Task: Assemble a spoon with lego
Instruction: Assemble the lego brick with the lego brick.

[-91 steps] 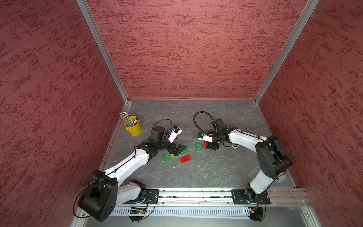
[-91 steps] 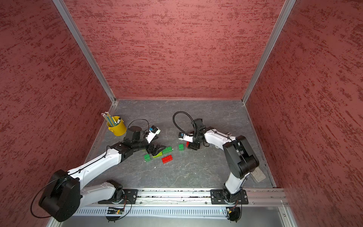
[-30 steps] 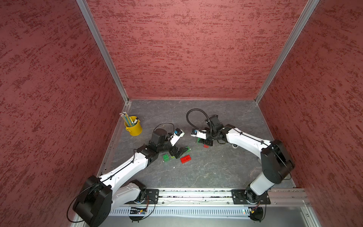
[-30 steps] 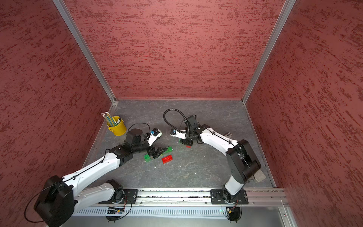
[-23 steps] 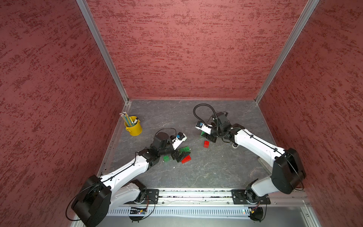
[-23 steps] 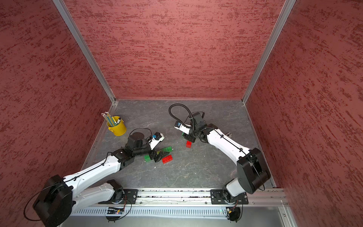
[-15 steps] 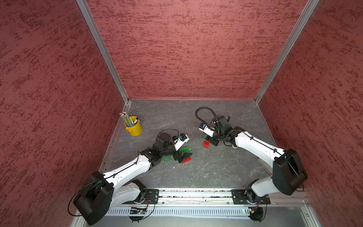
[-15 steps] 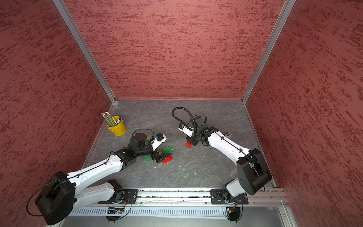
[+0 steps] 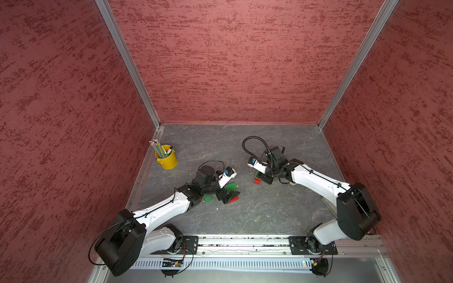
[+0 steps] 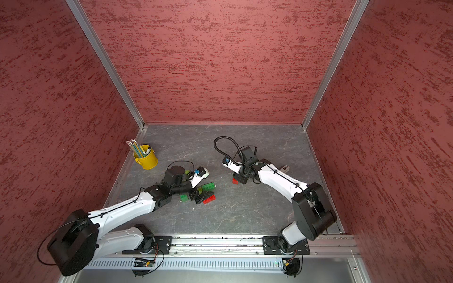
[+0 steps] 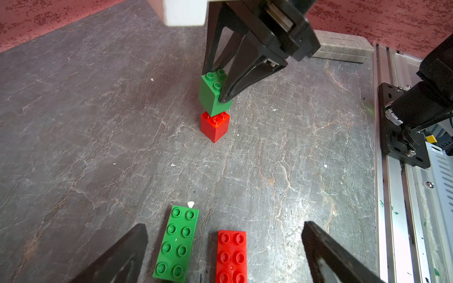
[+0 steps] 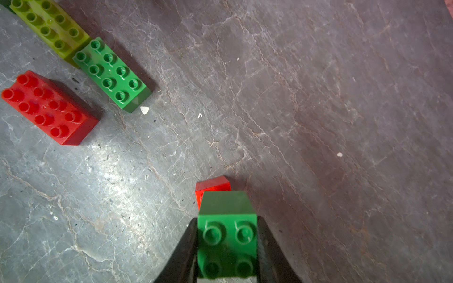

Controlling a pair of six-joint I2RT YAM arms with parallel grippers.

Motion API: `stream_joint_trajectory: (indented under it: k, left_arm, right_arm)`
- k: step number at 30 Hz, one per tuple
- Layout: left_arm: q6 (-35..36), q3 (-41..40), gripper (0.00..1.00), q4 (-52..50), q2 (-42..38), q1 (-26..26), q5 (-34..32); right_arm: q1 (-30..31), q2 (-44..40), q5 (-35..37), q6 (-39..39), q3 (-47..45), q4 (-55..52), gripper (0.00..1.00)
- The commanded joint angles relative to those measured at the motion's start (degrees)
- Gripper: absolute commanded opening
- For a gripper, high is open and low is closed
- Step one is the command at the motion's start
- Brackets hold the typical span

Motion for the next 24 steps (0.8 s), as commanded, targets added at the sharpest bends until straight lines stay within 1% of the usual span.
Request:
stream_joint_trajectory:
  k: [1,4,11,14,24]
  left_arm:
    - [0.41,1.18,1.0,-0.25,0.42,-0.17,0.59]
    - [0.49,1.19,1.0,-0.44,0.36,-0.18,0.57]
    - [0.55,1.23,1.0,-0.61,0.59,-0.18,0.5]
    - [0.69,1.27,1.0,-0.78,0.68,-0.07,0.51]
    - [0.53,1.36,1.0,-0.87,0.89,-0.09,0.5]
  right_arm:
    - [-1.03,-0.89,-4.02,-5.76,-0.52,0.26,0.29]
    - [-1.83,-0.07,-5.61,-9.39,0.94,-2.29,0.28]
    - [-2.75,1.96,-7.22,-11.18,2.97,-4.58,0.27]
    - [-2.77,2.42,-8.53,-11.37,3.48,-4.66,0.27]
    - [-2.93,3.85,-8.58,-11.42,4.49,-3.98,0.27]
